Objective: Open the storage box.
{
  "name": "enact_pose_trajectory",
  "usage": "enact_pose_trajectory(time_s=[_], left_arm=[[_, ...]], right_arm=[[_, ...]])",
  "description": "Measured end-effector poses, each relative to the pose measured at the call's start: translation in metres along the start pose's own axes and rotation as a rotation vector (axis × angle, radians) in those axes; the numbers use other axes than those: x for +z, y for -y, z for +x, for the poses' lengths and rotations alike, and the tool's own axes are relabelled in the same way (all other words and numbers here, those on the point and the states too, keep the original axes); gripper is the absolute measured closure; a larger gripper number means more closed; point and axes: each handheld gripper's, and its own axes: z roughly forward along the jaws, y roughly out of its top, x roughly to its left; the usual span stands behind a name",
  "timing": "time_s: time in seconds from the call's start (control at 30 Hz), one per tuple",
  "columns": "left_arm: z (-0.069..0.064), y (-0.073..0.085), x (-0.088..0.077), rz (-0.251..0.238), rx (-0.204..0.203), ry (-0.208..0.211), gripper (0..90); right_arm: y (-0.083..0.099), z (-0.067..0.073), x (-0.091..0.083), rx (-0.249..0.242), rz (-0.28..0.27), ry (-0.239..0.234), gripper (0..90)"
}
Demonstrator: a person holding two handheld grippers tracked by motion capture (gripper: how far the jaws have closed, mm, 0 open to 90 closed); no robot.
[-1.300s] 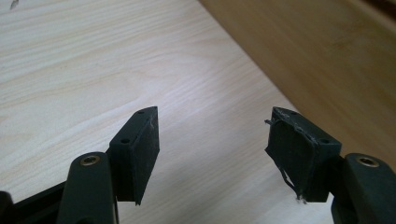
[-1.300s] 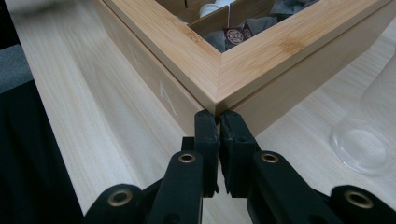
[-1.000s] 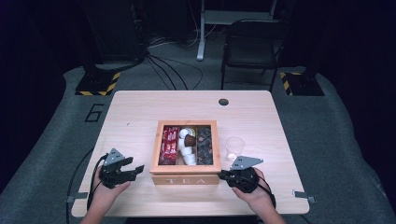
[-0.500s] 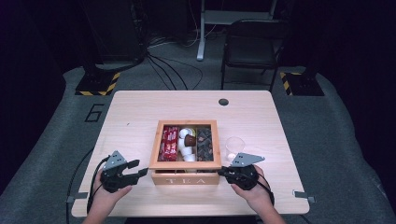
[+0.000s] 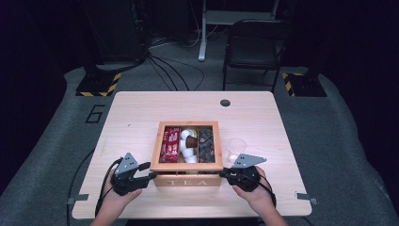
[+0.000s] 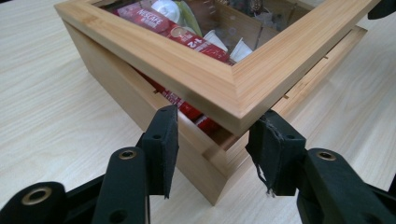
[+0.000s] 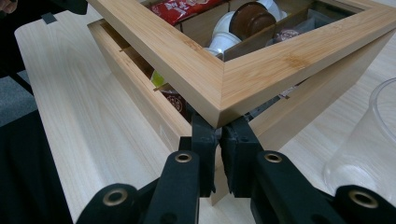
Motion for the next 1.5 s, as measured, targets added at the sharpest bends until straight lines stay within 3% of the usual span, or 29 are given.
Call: enact_pose_trajectory(time_s=[0.17,0.37,0.47,0.7,0.8,0.97,1.2,1.37,1.5], left_arm=[[-0.004,-0.003,0.0,0.001,0.005,-0.02,54.6],[-0.006,-0.006,-0.002,0.006,0.009,-0.042,52.6],[-0.005,-0.008,-0.003,-0.007,-0.009,-0.057,50.2],[-0.007,-0.014,-0.003,-0.001,0.032,-0.055,47.7],[-0.008,-0.016,-0.003,0.017,0.055,-0.065,47.4],[-0.006,-0.021,-0.006,-0.004,0.032,-0.06,47.4],[-0.002,-0.028,-0.008,-0.022,0.001,-0.05,47.1],[0.0,-0.035,-0.01,-0.013,-0.008,-0.045,46.2],[0.003,-0.044,-0.011,-0.044,-0.03,-0.056,45.9]], right_arm=[[0.0,0.0,-0.001,0.006,-0.009,-0.002,82.0],[0.002,-0.005,-0.003,0.043,-0.037,-0.008,72.5],[0.002,-0.007,-0.005,0.053,-0.052,0.0,65.3],[-0.004,-0.004,-0.008,0.034,-0.076,0.063,50.8],[-0.007,0.001,-0.008,-0.012,-0.069,0.084,50.5],[-0.015,0.006,-0.01,-0.067,-0.077,0.106,49.3],[-0.022,0.002,-0.013,-0.008,-0.096,0.086,48.7],[-0.028,0.0,-0.014,0.0,-0.096,0.08,48.7],[-0.036,-0.004,-0.018,0.022,-0.12,0.079,49.1]])
